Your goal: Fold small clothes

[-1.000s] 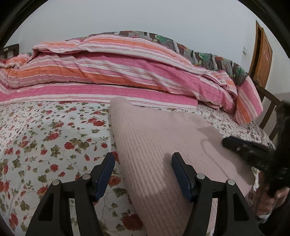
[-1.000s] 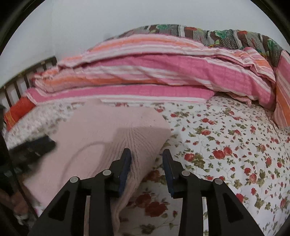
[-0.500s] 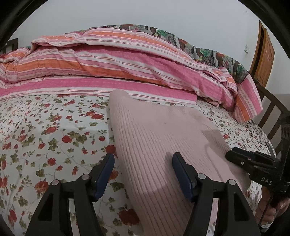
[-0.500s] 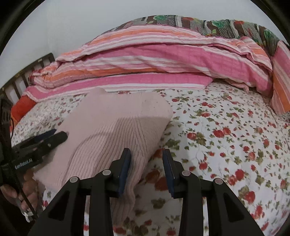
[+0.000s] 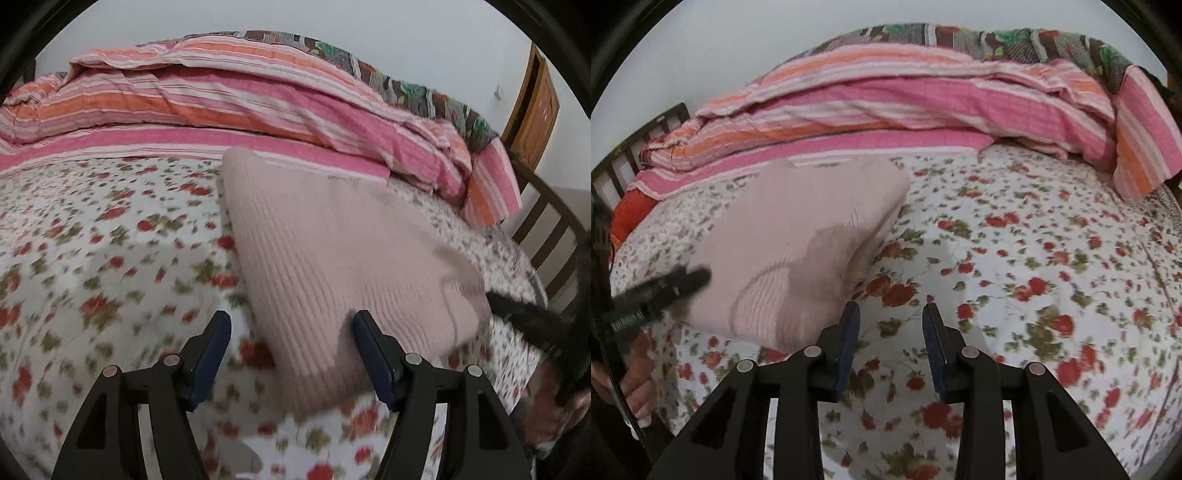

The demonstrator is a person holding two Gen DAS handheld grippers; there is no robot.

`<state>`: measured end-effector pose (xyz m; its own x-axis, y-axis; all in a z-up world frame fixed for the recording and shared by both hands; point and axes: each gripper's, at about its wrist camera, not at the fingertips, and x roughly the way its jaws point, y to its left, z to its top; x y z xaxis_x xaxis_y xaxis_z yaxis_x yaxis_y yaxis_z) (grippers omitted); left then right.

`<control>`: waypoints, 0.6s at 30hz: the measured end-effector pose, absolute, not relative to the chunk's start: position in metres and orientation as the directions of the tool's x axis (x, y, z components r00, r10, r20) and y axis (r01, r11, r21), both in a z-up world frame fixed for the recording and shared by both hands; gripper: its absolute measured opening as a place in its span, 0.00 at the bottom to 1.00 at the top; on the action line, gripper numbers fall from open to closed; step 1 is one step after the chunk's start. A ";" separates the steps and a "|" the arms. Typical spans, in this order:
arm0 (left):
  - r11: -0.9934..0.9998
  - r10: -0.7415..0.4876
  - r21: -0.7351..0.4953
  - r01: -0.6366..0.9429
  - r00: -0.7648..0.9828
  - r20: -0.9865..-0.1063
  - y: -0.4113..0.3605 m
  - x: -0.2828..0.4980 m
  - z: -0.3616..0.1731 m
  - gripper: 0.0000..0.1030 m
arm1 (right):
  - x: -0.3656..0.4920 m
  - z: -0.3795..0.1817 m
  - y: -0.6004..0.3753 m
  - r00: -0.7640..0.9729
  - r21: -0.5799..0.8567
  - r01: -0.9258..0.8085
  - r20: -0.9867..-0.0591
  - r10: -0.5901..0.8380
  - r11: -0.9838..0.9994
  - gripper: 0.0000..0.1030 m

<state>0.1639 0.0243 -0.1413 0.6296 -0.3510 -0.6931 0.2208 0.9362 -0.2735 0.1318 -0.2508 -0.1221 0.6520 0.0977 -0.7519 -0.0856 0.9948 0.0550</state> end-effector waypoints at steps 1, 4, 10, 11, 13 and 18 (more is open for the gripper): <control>0.942 -0.335 -0.257 0.215 0.630 -0.701 0.024 0.157 -0.137 0.65 | 0.127 -0.114 -0.251 0.662 0.052 -0.080 -0.744 0.091 0.995 0.34; 0.955 -0.296 -0.223 0.194 0.641 -0.708 0.023 0.142 -0.122 0.65 | 0.118 -0.093 -0.251 0.682 0.032 -0.060 -0.729 0.064 0.998 0.40; 0.980 -0.200 -0.156 0.127 0.707 -0.678 0.014 0.103 -0.068 0.74 | 0.087 -0.056 -0.244 0.704 0.010 -0.040 -0.709 0.035 0.999 0.55; 0.982 -0.187 -0.145 0.120 0.715 -0.674 0.012 0.098 -0.060 0.76 | 0.081 -0.051 -0.243 0.709 0.014 -0.041 -0.704 0.039 0.999 0.55; 0.986 -0.167 -0.122 0.115 0.728 -0.665 0.007 0.088 -0.044 0.83 | 0.071 -0.043 -0.242 0.708 0.010 -0.038 -0.705 0.034 0.999 0.55; 0.993 -0.120 -0.078 0.092 0.765 -0.633 -0.003 0.062 -0.009 0.89 | 0.045 -0.025 -0.246 0.732 0.010 -0.007 -0.681 0.012 1.000 0.86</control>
<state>0.0616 -0.0027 -0.0089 0.7649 -0.1203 -0.6328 0.0916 0.9927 -0.0779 0.0448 -0.2464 -0.0245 0.7321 0.0117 -0.6811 -0.0070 0.9999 0.0097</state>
